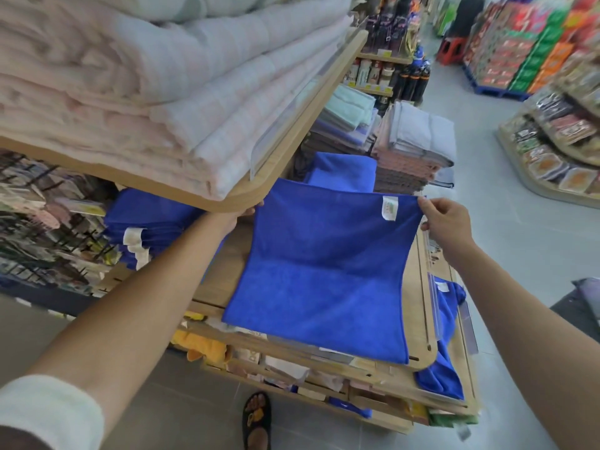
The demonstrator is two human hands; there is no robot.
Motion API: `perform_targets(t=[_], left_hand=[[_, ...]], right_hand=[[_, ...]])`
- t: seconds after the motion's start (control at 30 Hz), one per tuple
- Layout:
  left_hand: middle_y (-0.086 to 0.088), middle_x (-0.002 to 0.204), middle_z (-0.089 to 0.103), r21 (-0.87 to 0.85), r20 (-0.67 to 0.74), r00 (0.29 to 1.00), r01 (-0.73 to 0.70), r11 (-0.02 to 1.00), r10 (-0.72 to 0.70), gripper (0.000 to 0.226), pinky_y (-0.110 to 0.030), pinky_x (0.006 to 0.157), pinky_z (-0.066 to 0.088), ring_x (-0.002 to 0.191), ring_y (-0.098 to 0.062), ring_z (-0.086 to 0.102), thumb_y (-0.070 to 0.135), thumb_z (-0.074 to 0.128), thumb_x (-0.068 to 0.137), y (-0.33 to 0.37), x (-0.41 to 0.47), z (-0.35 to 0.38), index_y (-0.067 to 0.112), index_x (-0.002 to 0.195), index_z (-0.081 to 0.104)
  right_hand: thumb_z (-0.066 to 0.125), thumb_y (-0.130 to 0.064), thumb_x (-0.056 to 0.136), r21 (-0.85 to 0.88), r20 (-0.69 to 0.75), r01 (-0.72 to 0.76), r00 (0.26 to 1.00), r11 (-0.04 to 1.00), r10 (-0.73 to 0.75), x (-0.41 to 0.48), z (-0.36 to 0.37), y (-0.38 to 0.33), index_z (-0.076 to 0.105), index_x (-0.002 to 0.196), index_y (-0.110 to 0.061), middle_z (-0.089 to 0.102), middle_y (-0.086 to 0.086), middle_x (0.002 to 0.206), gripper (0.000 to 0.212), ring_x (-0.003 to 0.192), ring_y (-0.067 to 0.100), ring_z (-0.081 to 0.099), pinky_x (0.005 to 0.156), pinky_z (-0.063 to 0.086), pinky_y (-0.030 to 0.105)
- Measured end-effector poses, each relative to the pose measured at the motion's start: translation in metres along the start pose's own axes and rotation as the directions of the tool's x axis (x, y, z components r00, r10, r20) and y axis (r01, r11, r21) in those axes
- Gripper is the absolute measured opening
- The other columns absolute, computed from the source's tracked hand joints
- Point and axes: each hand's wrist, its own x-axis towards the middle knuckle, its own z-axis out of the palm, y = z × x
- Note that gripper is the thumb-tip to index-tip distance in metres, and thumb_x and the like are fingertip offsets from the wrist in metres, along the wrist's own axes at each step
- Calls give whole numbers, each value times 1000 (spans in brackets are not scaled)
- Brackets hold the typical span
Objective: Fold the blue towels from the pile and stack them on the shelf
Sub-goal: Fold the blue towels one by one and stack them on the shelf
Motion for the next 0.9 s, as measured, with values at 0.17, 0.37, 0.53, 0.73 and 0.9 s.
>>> perform_targets(t=[0.17,0.37,0.53,0.73,0.9], left_hand=[[14,84,63,-107,4,995,-94,990,95,13,-14,45,35,56,1,55,32,55,103,-3,-39,8,30,91,60],[9,90,64,-55,-61,968,-246,968,242,7,-22,47,36,57,-7,60,24,59,102,-17,-93,-23,26,101,65],[16,92,66,187,-36,948,-305,934,317,18,-17,44,40,51,-3,59,20,59,101,-72,-144,-50,35,97,70],[12,115,61,466,194,943,-331,820,270,30,-26,85,50,92,5,60,11,60,97,-152,-175,-61,39,95,72],[27,108,59,579,77,913,-369,727,401,31,-24,72,49,89,2,61,13,57,91,-152,-174,-47,41,87,69]], right_hand=[[63,-35,101,7,75,-10,997,1000,10,-28,-7,20,67,78,-19,56,4,60,28,45,11,52,41,35,24],[66,-30,100,7,165,185,969,983,-184,-74,-44,22,69,82,-24,60,-5,56,19,47,13,53,54,47,31],[70,-23,97,-77,354,276,906,958,-232,-137,-58,51,67,83,-34,62,-14,61,18,45,9,55,45,44,19],[70,-37,94,-414,629,423,773,806,-82,-184,-57,91,63,88,-46,63,-21,106,13,74,-5,61,61,42,16],[54,-66,90,-473,536,434,832,767,-140,-187,-46,81,63,81,-45,64,-27,97,25,73,-4,61,55,39,18]])
